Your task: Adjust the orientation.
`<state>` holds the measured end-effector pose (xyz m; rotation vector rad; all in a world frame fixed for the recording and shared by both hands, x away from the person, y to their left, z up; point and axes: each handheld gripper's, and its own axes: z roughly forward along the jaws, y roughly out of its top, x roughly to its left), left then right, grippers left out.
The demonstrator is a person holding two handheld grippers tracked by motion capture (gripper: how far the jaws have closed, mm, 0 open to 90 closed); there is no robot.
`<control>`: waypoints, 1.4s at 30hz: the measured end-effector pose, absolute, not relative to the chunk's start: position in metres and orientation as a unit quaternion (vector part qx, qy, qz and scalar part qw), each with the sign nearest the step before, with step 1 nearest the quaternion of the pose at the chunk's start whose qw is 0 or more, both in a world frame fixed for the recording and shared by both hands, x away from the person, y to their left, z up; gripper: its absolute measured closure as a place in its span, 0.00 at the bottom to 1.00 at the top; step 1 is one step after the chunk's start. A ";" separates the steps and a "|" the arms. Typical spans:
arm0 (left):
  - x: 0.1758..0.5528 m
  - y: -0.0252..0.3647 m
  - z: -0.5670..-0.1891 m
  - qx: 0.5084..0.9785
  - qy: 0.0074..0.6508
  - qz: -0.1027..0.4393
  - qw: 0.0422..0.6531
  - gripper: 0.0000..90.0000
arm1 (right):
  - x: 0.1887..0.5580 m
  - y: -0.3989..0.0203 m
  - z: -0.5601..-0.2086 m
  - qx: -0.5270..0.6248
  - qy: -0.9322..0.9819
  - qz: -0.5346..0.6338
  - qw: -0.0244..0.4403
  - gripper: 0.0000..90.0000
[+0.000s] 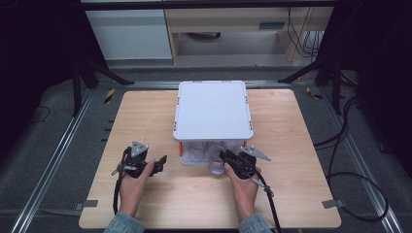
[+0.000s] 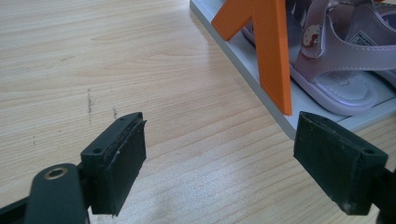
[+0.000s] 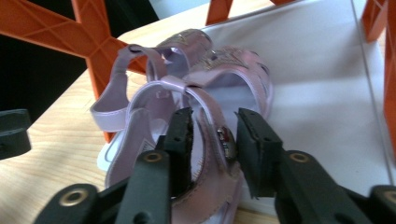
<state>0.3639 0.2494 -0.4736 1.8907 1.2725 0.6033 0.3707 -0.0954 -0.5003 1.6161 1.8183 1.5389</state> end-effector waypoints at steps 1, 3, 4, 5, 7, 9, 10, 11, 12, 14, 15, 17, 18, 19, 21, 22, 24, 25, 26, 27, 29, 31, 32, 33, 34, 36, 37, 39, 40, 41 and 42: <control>0.364 0.249 -0.474 0.741 0.499 0.237 0.382 0.18 | 0.370 -0.096 -0.499 0.554 0.625 0.534 0.132 0.71; 0.364 0.250 -0.473 0.741 0.499 0.237 0.382 0.18 | 0.368 -0.097 -0.497 0.546 0.623 0.546 0.129 0.67; 0.364 0.250 -0.473 0.741 0.499 0.237 0.382 0.18 | 0.366 -0.098 -0.496 0.544 0.621 0.550 0.126 0.65; 0.363 0.250 -0.473 0.741 0.498 0.237 0.384 0.18 | 0.364 -0.099 -0.494 0.541 0.620 0.555 0.124 0.65; 0.363 0.250 -0.472 0.740 0.497 0.237 0.386 0.18 | 0.360 -0.105 -0.490 0.533 0.621 0.563 0.120 0.66; 0.362 0.249 -0.470 0.736 0.494 0.238 0.397 0.18 | 0.355 -0.111 -0.486 0.523 0.626 0.568 0.112 0.69; 0.361 0.248 -0.467 0.736 0.488 0.240 0.403 0.19 | 0.352 -0.115 -0.484 0.518 0.629 0.569 0.109 0.72; 0.359 0.248 -0.464 0.736 0.484 0.242 0.408 0.19 | 0.349 -0.119 -0.482 0.512 0.634 0.570 0.105 0.74; 0.358 0.248 -0.461 0.734 0.480 0.244 0.413 0.20 | 0.347 -0.122 -0.480 0.508 0.639 0.570 0.093 0.76; 0.355 0.247 -0.452 0.728 0.475 0.239 0.433 0.23 | 0.341 -0.128 -0.478 0.497 0.653 0.565 0.087 0.82; 0.354 0.247 -0.447 0.727 0.471 0.238 0.439 0.24 | 0.340 -0.129 -0.478 0.494 0.657 0.564 0.079 0.83; 0.351 0.247 -0.434 0.722 0.465 0.242 0.452 0.27 | 0.336 -0.132 -0.476 0.482 0.667 0.564 0.069 0.86; 0.350 0.246 -0.428 0.722 0.460 0.240 0.457 0.28 | 0.334 -0.134 -0.476 0.477 0.672 0.562 0.067 0.87; 0.349 0.246 -0.422 0.722 0.457 0.239 0.461 0.29 | 0.333 -0.134 -0.476 0.474 0.676 0.561 0.061 0.88; 0.348 0.246 -0.416 0.724 0.453 0.239 0.462 0.33 | 0.332 -0.135 -0.476 0.468 0.681 0.559 0.061 0.89; 0.348 0.245 -0.409 0.727 0.447 0.240 0.462 0.33 | 0.331 -0.136 -0.477 0.465 0.687 0.555 0.060 0.90; 0.347 0.244 -0.390 0.727 0.438 0.245 0.468 0.40 | 0.329 -0.136 -0.478 0.459 0.697 0.548 0.057 0.91; 0.348 0.242 -0.383 0.729 0.433 0.244 0.471 0.42 | 0.329 -0.135 -0.479 0.457 0.701 0.545 0.056 0.91; 0.349 0.238 -0.376 0.732 0.426 0.243 0.473 0.44 | 0.328 -0.134 -0.480 0.455 0.705 0.541 0.053 0.92; 0.349 0.238 -0.376 0.732 0.426 0.243 0.473 0.46 | 0.328 -0.132 -0.481 0.451 0.710 0.538 0.054 0.92; 0.353 0.226 -0.357 0.738 0.407 0.246 0.480 0.50 | 0.328 -0.129 -0.483 0.447 0.718 0.531 0.053 0.92; 0.354 0.221 -0.352 0.741 0.401 0.244 0.481 0.54 | 0.327 -0.126 -0.486 0.441 0.728 0.522 0.055 0.92; 0.358 0.210 -0.345 0.750 0.389 0.239 0.478 0.57 | 0.327 -0.125 -0.488 0.440 0.732 0.517 0.052 0.92; 0.361 0.204 -0.343 0.757 0.383 0.241 0.471 0.59 | 0.327 -0.124 -0.489 0.440 0.735 0.514 0.049 0.92; 0.361 0.204 -0.343 0.757 0.383 0.241 0.471 0.61 | 0.327 -0.124 -0.491 0.438 0.739 0.509 0.048 0.92; 0.368 0.189 -0.338 0.767 0.371 0.239 0.465 0.67 | 0.327 -0.122 -0.493 0.436 0.747 0.500 0.046 0.92; 0.371 0.185 -0.337 0.767 0.369 0.239 0.467 0.70 | 0.327 -0.122 -0.494 0.435 0.749 0.498 0.045 0.92; 0.376 0.178 -0.337 0.766 0.370 0.225 0.475 0.76 | 0.328 -0.121 -0.495 0.433 0.753 0.494 0.042 0.93; 0.378 0.175 -0.338 0.767 0.369 0.217 0.478 0.80 | 0.328 -0.121 -0.495 0.431 0.755 0.493 0.044 0.93; 0.380 0.171 -0.338 0.771 0.366 0.216 0.474 0.82 | 0.328 -0.120 -0.496 0.430 0.757 0.490 0.043 0.94; 0.382 0.167 -0.340 0.777 0.362 0.218 0.467 0.84 | 0.328 -0.120 -0.497 0.430 0.757 0.490 0.041 0.94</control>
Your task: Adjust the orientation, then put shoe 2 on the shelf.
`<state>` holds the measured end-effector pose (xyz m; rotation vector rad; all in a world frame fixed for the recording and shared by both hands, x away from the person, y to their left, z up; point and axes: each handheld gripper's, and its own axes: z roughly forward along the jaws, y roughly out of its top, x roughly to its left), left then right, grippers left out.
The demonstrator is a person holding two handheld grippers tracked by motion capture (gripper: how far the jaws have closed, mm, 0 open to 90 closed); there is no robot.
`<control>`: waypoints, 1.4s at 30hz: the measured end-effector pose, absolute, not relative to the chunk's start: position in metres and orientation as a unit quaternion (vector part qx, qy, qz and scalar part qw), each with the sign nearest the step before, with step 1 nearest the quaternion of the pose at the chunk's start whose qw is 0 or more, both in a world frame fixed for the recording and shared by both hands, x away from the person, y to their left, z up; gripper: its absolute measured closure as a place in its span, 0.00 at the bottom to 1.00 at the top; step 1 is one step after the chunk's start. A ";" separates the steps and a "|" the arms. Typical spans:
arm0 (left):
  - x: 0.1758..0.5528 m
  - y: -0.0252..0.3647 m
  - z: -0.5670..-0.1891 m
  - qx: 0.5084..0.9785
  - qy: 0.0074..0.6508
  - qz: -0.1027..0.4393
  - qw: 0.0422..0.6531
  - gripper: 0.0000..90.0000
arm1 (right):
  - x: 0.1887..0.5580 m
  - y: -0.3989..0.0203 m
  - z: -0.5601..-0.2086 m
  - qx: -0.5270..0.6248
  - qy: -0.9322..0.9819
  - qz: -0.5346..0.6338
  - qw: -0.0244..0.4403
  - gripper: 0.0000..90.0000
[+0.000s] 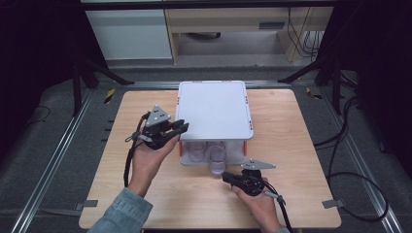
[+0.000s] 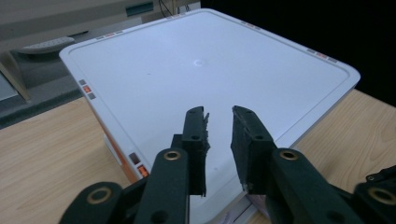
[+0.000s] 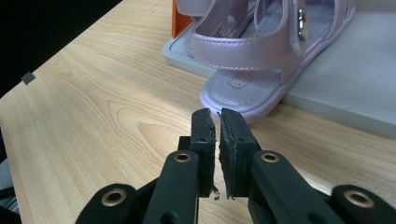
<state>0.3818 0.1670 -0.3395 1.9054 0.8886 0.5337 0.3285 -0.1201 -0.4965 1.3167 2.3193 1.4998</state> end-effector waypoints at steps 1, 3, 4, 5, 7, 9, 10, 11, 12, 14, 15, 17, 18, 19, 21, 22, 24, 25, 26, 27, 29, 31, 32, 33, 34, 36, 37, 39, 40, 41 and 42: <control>0.382 0.167 -0.340 0.777 0.362 0.218 0.467 0.86 | 0.328 -0.120 -0.497 0.430 0.757 0.490 0.041 0.94; 0.386 0.159 -0.344 0.786 0.357 0.213 0.458 0.89 | 0.330 -0.120 -0.499 0.430 0.761 0.485 0.036 0.95; 0.387 0.157 -0.345 0.788 0.356 0.213 0.455 0.90 | 0.331 -0.119 -0.500 0.430 0.761 0.485 0.034 0.95; 0.387 0.157 -0.345 0.788 0.356 0.213 0.455 0.91 | 0.331 -0.119 -0.500 0.430 0.761 0.485 0.034 0.95; 0.389 0.154 -0.349 0.793 0.356 0.211 0.448 0.93 | 0.332 -0.118 -0.501 0.428 0.763 0.484 0.031 0.95; 0.391 0.153 -0.352 0.795 0.357 0.212 0.443 0.93 | 0.332 -0.117 -0.502 0.427 0.765 0.481 0.029 0.95; 0.392 0.153 -0.354 0.795 0.359 0.212 0.440 0.93 | 0.332 -0.117 -0.502 0.428 0.765 0.481 0.028 0.95; 0.392 0.153 -0.354 0.795 0.359 0.212 0.440 0.93 | 0.332 -0.117 -0.502 0.428 0.765 0.481 0.028 0.95; 0.395 0.153 -0.357 0.796 0.363 0.210 0.437 0.93 | 0.332 -0.117 -0.503 0.427 0.767 0.478 0.029 0.95; 0.396 0.153 -0.360 0.798 0.365 0.213 0.430 0.93 | 0.332 -0.117 -0.503 0.427 0.767 0.478 0.030 0.94; 0.396 0.154 -0.360 0.796 0.367 0.211 0.434 0.94 | 0.332 -0.117 -0.502 0.427 0.767 0.478 0.030 0.94; 0.397 0.154 -0.360 0.795 0.367 0.210 0.434 0.94 | 0.333 -0.118 -0.503 0.427 0.768 0.477 0.031 0.94; 0.398 0.154 -0.360 0.795 0.368 0.211 0.433 0.94 | 0.333 -0.117 -0.503 0.427 0.769 0.475 0.030 0.94; 0.398 0.154 -0.360 0.795 0.368 0.211 0.433 0.94 | 0.333 -0.117 -0.503 0.427 0.769 0.475 0.030 0.94; 0.399 0.155 -0.360 0.795 0.371 0.208 0.433 0.94 | 0.333 -0.116 -0.505 0.426 0.771 0.472 0.029 0.93; 0.399 0.155 -0.360 0.795 0.372 0.208 0.432 0.94 | 0.334 -0.116 -0.505 0.425 0.772 0.471 0.030 0.93; 0.400 0.155 -0.360 0.795 0.371 0.211 0.431 0.94 | 0.334 -0.115 -0.506 0.425 0.772 0.472 0.029 0.92; 0.400 0.155 -0.360 0.795 0.371 0.211 0.431 0.94 | 0.334 -0.115 -0.506 0.425 0.772 0.472 0.029 0.92; 0.400 0.154 -0.360 0.795 0.372 0.211 0.430 0.94 | 0.334 -0.114 -0.506 0.425 0.772 0.471 0.028 0.92; 0.400 0.154 -0.360 0.795 0.372 0.211 0.430 0.94 | 0.335 -0.112 -0.506 0.422 0.773 0.473 0.026 0.92; 0.400 0.154 -0.360 0.796 0.372 0.211 0.429 0.94 | 0.335 -0.110 -0.507 0.420 0.774 0.473 0.025 0.92; 0.401 0.154 -0.360 0.796 0.373 0.209 0.428 0.95 | 0.337 -0.108 -0.508 0.419 0.776 0.471 0.028 0.92; 0.401 0.154 -0.360 0.797 0.373 0.209 0.427 0.95 | 0.338 -0.107 -0.509 0.421 0.776 0.469 0.027 0.92; 0.401 0.154 -0.360 0.797 0.373 0.209 0.427 0.95 | 0.339 -0.106 -0.510 0.421 0.776 0.468 0.027 0.94; 0.401 0.154 -0.360 0.797 0.372 0.209 0.427 0.95 | 0.340 -0.105 -0.510 0.420 0.776 0.469 0.026 0.94; 0.402 0.154 -0.360 0.797 0.373 0.207 0.428 0.96 | 0.342 -0.103 -0.510 0.418 0.778 0.469 0.027 0.95; 0.402 0.154 -0.360 0.797 0.373 0.207 0.428 0.96 | 0.342 -0.103 -0.510 0.417 0.778 0.469 0.027 0.95; 0.401 0.154 -0.360 0.797 0.373 0.208 0.428 0.96 | 0.345 -0.102 -0.511 0.418 0.777 0.469 0.027 0.96; 0.401 0.154 -0.360 0.797 0.373 0.208 0.428 0.96 | 0.346 -0.101 -0.511 0.418 0.777 0.470 0.027 0.96; 0.401 0.154 -0.360 0.797 0.373 0.208 0.428 0.96 | 0.347 -0.100 -0.511 0.419 0.776 0.471 0.026 0.97; 0.401 0.154 -0.360 0.797 0.373 0.207 0.428 0.96 | 0.348 -0.100 -0.512 0.419 0.775 0.471 0.026 0.97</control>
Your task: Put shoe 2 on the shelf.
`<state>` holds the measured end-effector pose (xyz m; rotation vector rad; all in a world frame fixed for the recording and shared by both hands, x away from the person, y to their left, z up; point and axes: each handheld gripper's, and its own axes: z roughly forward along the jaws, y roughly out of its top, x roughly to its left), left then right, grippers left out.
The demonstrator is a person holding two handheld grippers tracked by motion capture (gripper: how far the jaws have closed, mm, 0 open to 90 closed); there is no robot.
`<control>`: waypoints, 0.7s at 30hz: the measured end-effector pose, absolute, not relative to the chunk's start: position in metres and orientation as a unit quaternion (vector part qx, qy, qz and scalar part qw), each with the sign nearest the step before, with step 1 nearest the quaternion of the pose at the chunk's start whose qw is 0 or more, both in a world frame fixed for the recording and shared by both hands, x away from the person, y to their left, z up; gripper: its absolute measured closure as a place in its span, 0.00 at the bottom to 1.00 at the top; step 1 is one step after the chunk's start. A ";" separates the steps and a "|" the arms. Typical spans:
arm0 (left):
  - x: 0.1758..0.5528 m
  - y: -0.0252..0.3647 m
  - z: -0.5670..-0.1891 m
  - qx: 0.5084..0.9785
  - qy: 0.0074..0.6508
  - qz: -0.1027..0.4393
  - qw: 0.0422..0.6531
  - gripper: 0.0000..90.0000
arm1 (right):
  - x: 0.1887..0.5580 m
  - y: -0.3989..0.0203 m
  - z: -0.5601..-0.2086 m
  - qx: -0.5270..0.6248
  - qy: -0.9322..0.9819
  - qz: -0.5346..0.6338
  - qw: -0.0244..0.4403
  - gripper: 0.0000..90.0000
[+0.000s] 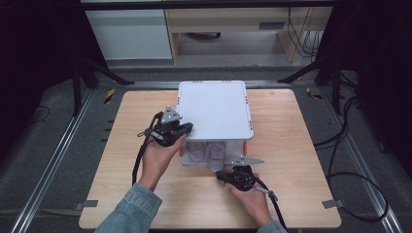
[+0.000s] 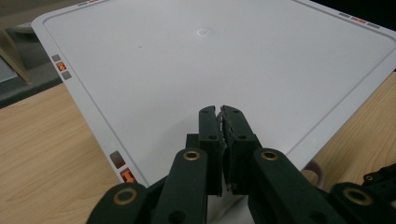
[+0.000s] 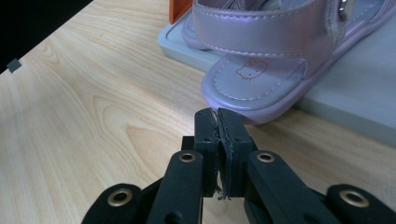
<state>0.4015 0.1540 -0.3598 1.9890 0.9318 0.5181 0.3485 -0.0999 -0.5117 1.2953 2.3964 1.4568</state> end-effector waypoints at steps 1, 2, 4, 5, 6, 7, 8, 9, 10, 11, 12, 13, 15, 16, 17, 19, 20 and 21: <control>0.401 0.154 -0.360 0.797 0.373 0.207 0.428 0.96 | 0.348 -0.100 -0.512 0.419 0.775 0.471 0.026 0.97; 0.402 0.154 -0.360 0.796 0.374 0.207 0.428 0.96 | 0.352 -0.099 -0.512 0.421 0.775 0.472 0.026 0.97; 0.402 0.154 -0.360 0.796 0.373 0.207 0.428 0.96 | 0.356 -0.098 -0.512 0.425 0.772 0.471 0.028 0.97; 0.402 0.154 -0.360 0.796 0.373 0.207 0.428 0.96 | 0.356 -0.098 -0.512 0.425 0.772 0.471 0.028 0.97; 0.402 0.154 -0.360 0.797 0.373 0.207 0.428 0.96 | 0.359 -0.097 -0.512 0.427 0.772 0.470 0.030 0.97; 0.402 0.154 -0.360 0.797 0.373 0.207 0.428 0.96 | 0.359 -0.097 -0.512 0.427 0.772 0.470 0.030 0.97; 0.402 0.154 -0.360 0.797 0.373 0.207 0.428 0.96 | 0.361 -0.097 -0.512 0.431 0.771 0.469 0.027 0.98; 0.402 0.154 -0.360 0.796 0.374 0.206 0.429 0.96 | 0.362 -0.097 -0.512 0.431 0.771 0.468 0.026 0.98; 0.402 0.154 -0.360 0.796 0.373 0.206 0.429 0.96 | 0.363 -0.097 -0.512 0.433 0.771 0.467 0.026 0.97; 0.402 0.154 -0.360 0.796 0.373 0.206 0.429 0.96 | 0.363 -0.097 -0.512 0.433 0.771 0.467 0.026 0.97; 0.402 0.154 -0.360 0.796 0.373 0.206 0.429 0.96 | 0.365 -0.097 -0.511 0.435 0.772 0.463 0.027 0.97; 0.402 0.154 -0.360 0.796 0.374 0.205 0.429 0.97 | 0.366 -0.097 -0.511 0.437 0.770 0.464 0.026 0.98; 0.402 0.154 -0.360 0.796 0.374 0.206 0.429 0.97 | 0.368 -0.097 -0.511 0.443 0.768 0.462 0.027 0.98; 0.402 0.154 -0.360 0.796 0.374 0.206 0.429 0.97 | 0.370 -0.097 -0.510 0.444 0.767 0.462 0.027 0.98; 0.402 0.154 -0.360 0.796 0.374 0.206 0.429 0.97 | 0.371 -0.098 -0.510 0.445 0.767 0.461 0.028 0.98; 0.402 0.154 -0.360 0.796 0.374 0.205 0.430 0.97 | 0.373 -0.099 -0.510 0.451 0.764 0.461 0.027 0.98; 0.402 0.154 -0.360 0.796 0.374 0.205 0.430 0.97 | 0.374 -0.099 -0.510 0.454 0.762 0.461 0.025 0.98; 0.402 0.154 -0.360 0.796 0.374 0.205 0.430 0.97 | 0.375 -0.099 -0.510 0.455 0.761 0.462 0.025 0.98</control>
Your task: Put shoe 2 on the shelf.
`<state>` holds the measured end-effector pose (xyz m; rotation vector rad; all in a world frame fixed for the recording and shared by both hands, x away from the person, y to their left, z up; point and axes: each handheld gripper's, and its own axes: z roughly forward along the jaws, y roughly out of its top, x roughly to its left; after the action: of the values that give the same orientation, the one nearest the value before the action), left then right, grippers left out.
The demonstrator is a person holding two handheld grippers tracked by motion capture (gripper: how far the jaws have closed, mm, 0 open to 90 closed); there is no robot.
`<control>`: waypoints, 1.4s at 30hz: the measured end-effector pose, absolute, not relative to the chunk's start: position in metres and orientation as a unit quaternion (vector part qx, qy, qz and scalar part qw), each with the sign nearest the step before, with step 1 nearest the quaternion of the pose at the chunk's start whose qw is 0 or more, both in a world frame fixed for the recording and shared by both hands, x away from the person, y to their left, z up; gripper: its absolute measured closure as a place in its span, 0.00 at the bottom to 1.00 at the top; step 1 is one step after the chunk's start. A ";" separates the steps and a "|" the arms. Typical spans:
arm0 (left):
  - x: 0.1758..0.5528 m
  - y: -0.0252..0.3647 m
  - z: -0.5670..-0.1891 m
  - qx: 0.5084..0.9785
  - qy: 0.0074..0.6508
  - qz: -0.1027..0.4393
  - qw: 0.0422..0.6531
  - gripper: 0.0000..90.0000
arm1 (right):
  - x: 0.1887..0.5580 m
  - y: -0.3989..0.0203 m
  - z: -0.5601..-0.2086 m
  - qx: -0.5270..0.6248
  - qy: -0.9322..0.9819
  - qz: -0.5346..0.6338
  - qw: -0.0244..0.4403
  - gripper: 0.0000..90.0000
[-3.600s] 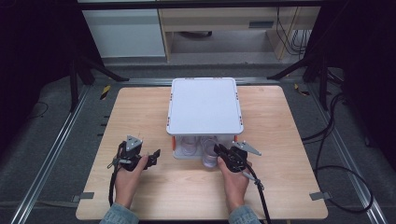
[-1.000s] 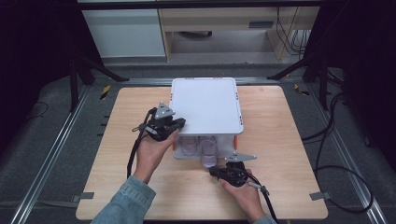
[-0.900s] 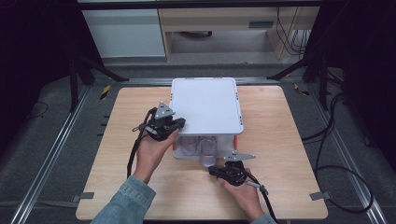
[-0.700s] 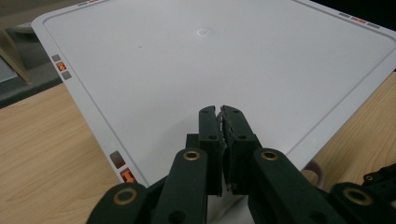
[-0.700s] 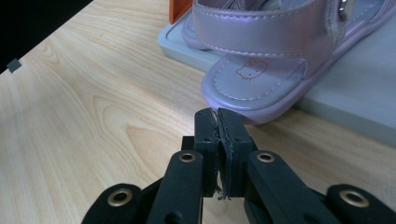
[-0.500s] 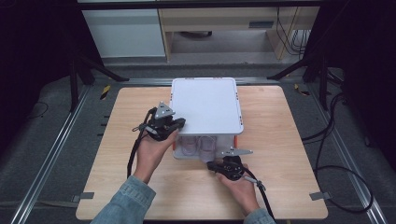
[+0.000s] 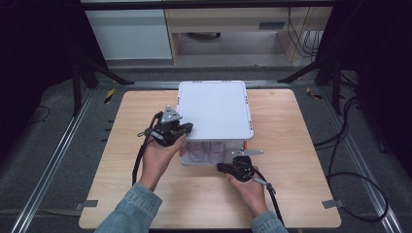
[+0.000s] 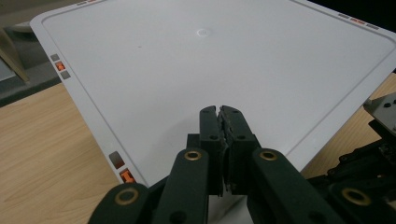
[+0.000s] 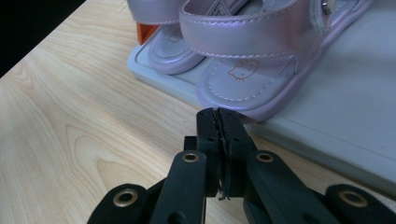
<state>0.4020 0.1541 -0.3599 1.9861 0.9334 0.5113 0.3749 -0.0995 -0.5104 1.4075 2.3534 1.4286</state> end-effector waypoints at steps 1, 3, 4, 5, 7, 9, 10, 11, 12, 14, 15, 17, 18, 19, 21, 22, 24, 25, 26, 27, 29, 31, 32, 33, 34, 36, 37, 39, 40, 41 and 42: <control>0.402 0.154 -0.360 0.796 0.374 0.205 0.430 0.97 | 0.376 -0.100 -0.510 0.458 0.759 0.462 0.024 0.98; 0.402 0.154 -0.360 0.796 0.374 0.205 0.430 0.97 | 0.377 -0.100 -0.511 0.461 0.757 0.462 0.026 0.98; 0.402 0.154 -0.360 0.796 0.374 0.205 0.430 0.97 | 0.378 -0.100 -0.511 0.464 0.755 0.463 0.023 0.98; 0.402 0.154 -0.360 0.796 0.374 0.206 0.430 0.97 | 0.379 -0.100 -0.512 0.466 0.752 0.465 0.021 0.99; 0.402 0.154 -0.360 0.796 0.375 0.205 0.430 0.97 | 0.381 -0.100 -0.512 0.469 0.751 0.465 0.023 0.98; 0.402 0.154 -0.360 0.796 0.375 0.205 0.430 0.97 | 0.383 -0.100 -0.512 0.471 0.749 0.466 0.022 0.98; 0.402 0.154 -0.360 0.796 0.375 0.205 0.430 0.97 | 0.383 -0.099 -0.512 0.471 0.748 0.466 0.021 0.98; 0.402 0.154 -0.360 0.796 0.375 0.204 0.430 0.97 | 0.384 -0.099 -0.513 0.472 0.747 0.467 0.021 0.98; 0.402 0.154 -0.360 0.795 0.375 0.204 0.430 0.97 | 0.384 -0.099 -0.513 0.473 0.747 0.467 0.020 0.98; 0.403 0.154 -0.360 0.795 0.375 0.203 0.431 0.97 | 0.385 -0.099 -0.513 0.475 0.745 0.468 0.018 0.98; 0.403 0.154 -0.360 0.795 0.375 0.203 0.431 0.97 | 0.386 -0.099 -0.513 0.475 0.745 0.469 0.017 0.98; 0.403 0.154 -0.360 0.795 0.375 0.202 0.432 0.97 | 0.387 -0.099 -0.514 0.477 0.746 0.465 0.017 0.98; 0.403 0.154 -0.360 0.795 0.375 0.202 0.432 0.97 | 0.388 -0.098 -0.514 0.478 0.744 0.467 0.014 0.98; 0.403 0.155 -0.360 0.795 0.375 0.201 0.433 0.97 | 0.388 -0.098 -0.514 0.479 0.743 0.467 0.014 0.97; 0.403 0.155 -0.360 0.795 0.375 0.201 0.433 0.97 | 0.388 -0.097 -0.513 0.475 0.745 0.469 0.017 0.95; 0.403 0.155 -0.360 0.795 0.375 0.201 0.433 0.97 | 0.388 -0.097 -0.513 0.475 0.745 0.468 0.017 0.95; 0.402 0.154 -0.360 0.795 0.374 0.204 0.433 0.97 | 0.388 -0.097 -0.512 0.477 0.744 0.468 0.016 0.93; 0.402 0.154 -0.360 0.794 0.374 0.204 0.434 0.96 | 0.388 -0.097 -0.511 0.474 0.744 0.471 0.019 0.92; 0.402 0.154 -0.360 0.792 0.376 0.202 0.437 0.93 | 0.387 -0.098 -0.510 0.471 0.743 0.475 0.019 0.90; 0.402 0.154 -0.360 0.791 0.376 0.201 0.439 0.90 | 0.385 -0.098 -0.508 0.467 0.744 0.477 0.019 0.88; 0.400 0.155 -0.360 0.783 0.380 0.201 0.449 0.82 | 0.381 -0.099 -0.504 0.462 0.745 0.480 0.027 0.83; 0.396 0.156 -0.357 0.773 0.384 0.204 0.461 0.71 | 0.377 -0.102 -0.499 0.458 0.745 0.485 0.033 0.76; 0.394 0.157 -0.355 0.770 0.384 0.208 0.464 0.66 | 0.375 -0.103 -0.497 0.457 0.745 0.485 0.037 0.72; 0.392 0.158 -0.354 0.768 0.384 0.211 0.467 0.60 | 0.374 -0.105 -0.495 0.454 0.746 0.485 0.042 0.69; 0.392 0.158 -0.354 0.768 0.384 0.211 0.467 0.54 | 0.374 -0.105 -0.495 0.454 0.746 0.485 0.042 0.69; 0.387 0.161 -0.351 0.762 0.385 0.217 0.473 0.47 | 0.372 -0.108 -0.491 0.448 0.750 0.483 0.051 0.60; 0.386 0.162 -0.349 0.760 0.385 0.219 0.476 0.43 | 0.370 -0.109 -0.488 0.448 0.750 0.483 0.054 0.56; 0.379 0.166 -0.347 0.753 0.383 0.230 0.482 0.34 | 0.367 -0.113 -0.484 0.445 0.752 0.481 0.064 0.49; 0.379 0.166 -0.347 0.753 0.383 0.230 0.482 0.30 | 0.367 -0.113 -0.484 0.445 0.752 0.481 0.064 0.49; 0.377 0.167 -0.347 0.751 0.384 0.233 0.485 0.30 | 0.366 -0.114 -0.482 0.443 0.753 0.481 0.069 0.46; 0.374 0.170 -0.346 0.750 0.384 0.235 0.485 0.27 | 0.365 -0.116 -0.480 0.441 0.755 0.480 0.074 0.42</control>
<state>0.3745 0.1695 -0.3464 1.8245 0.9347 0.5726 0.3647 -0.1156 -0.4804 1.3231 2.2658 1.4419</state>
